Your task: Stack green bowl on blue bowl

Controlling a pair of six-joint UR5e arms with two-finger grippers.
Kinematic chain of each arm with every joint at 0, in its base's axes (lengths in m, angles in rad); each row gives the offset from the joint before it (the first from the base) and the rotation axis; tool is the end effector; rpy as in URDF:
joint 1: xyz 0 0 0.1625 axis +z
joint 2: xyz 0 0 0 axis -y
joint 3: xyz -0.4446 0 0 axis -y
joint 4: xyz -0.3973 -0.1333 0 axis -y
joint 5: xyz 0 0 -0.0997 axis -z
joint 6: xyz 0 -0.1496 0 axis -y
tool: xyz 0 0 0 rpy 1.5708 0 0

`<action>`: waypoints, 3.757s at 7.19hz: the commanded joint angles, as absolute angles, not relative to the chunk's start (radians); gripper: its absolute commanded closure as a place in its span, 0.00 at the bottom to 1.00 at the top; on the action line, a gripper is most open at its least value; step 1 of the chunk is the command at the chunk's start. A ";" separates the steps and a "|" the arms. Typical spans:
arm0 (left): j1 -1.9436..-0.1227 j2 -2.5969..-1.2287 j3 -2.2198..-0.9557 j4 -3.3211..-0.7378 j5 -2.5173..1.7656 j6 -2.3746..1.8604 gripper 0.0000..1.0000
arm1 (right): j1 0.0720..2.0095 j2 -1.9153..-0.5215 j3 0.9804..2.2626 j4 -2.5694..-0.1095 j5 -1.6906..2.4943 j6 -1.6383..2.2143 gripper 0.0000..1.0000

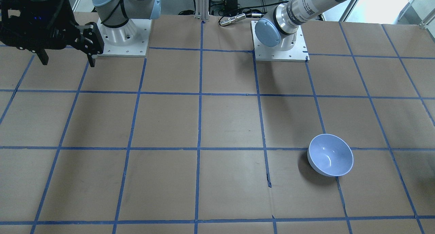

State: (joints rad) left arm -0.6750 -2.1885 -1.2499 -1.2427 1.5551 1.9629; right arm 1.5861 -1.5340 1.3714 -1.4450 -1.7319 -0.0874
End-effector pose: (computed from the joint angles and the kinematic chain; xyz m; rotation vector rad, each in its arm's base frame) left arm 0.4943 -0.5694 0.2624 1.5834 2.6798 -0.0311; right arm 0.1171 -0.5117 0.5272 0.1485 -2.9752 0.0461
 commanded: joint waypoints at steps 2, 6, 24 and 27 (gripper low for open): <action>-0.664 -2.325 -1.120 -1.221 1.552 2.135 0.00 | 1.586 -1.534 1.371 -1.445 -1.732 -0.087 0.00; -0.652 -2.394 -1.092 -1.210 1.552 2.298 0.01 | 1.586 -1.534 1.371 -1.445 -1.732 -0.087 0.00; -0.658 -2.427 -1.077 -1.155 1.513 2.312 0.87 | 1.586 -1.534 1.371 -1.445 -1.732 -0.087 0.00; -0.660 -2.425 -1.077 -1.137 1.511 2.312 0.99 | 1.586 -1.534 1.371 -1.445 -1.732 -0.087 0.00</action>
